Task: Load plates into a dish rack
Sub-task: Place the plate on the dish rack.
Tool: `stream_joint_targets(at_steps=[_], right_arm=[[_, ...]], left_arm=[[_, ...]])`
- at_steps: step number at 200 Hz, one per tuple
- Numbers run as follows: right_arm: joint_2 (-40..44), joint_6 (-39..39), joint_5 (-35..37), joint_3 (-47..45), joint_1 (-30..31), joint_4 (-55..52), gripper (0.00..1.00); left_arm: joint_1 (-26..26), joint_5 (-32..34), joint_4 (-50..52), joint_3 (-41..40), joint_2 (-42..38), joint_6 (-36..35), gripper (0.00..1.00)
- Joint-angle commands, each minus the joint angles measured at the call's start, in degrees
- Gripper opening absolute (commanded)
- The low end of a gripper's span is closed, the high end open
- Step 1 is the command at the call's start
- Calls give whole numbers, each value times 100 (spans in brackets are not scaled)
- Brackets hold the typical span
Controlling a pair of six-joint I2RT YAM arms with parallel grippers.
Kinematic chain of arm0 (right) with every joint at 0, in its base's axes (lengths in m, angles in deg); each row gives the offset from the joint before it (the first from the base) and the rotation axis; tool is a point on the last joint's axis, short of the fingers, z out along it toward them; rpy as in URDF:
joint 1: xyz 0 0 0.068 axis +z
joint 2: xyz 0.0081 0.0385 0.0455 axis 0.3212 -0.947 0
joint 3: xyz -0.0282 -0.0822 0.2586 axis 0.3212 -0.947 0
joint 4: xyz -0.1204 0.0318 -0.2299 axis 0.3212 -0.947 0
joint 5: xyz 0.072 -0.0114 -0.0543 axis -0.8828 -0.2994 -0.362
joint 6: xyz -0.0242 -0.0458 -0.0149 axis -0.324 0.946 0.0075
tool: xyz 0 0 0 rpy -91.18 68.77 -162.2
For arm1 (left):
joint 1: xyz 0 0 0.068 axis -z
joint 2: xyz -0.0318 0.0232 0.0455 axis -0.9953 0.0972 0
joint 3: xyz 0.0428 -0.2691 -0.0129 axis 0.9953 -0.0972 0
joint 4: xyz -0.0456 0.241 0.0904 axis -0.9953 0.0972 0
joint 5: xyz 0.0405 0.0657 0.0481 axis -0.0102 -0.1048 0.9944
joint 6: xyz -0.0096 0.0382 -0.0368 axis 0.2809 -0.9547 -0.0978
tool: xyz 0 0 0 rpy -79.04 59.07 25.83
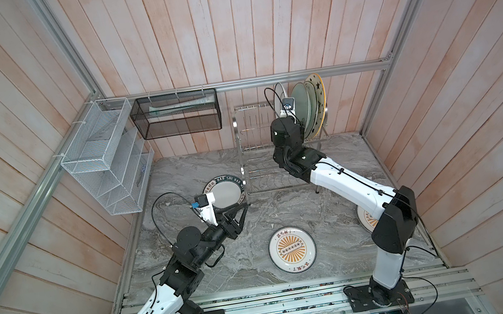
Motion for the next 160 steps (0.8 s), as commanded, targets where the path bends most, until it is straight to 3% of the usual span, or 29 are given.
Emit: stream_joint_targets(at_steps=[1, 57, 160], right_arm=[[-26, -125, 60, 22, 30, 176, 0], [-140, -139, 18, 198, 14, 20, 0], [-194, -1, -80, 375, 10, 51, 40]], left_arm=[[26, 62, 64, -114, -40, -129, 54], [26, 59, 67, -109, -44, -138, 54], [23, 68, 89, -100, -70, -156, 55]])
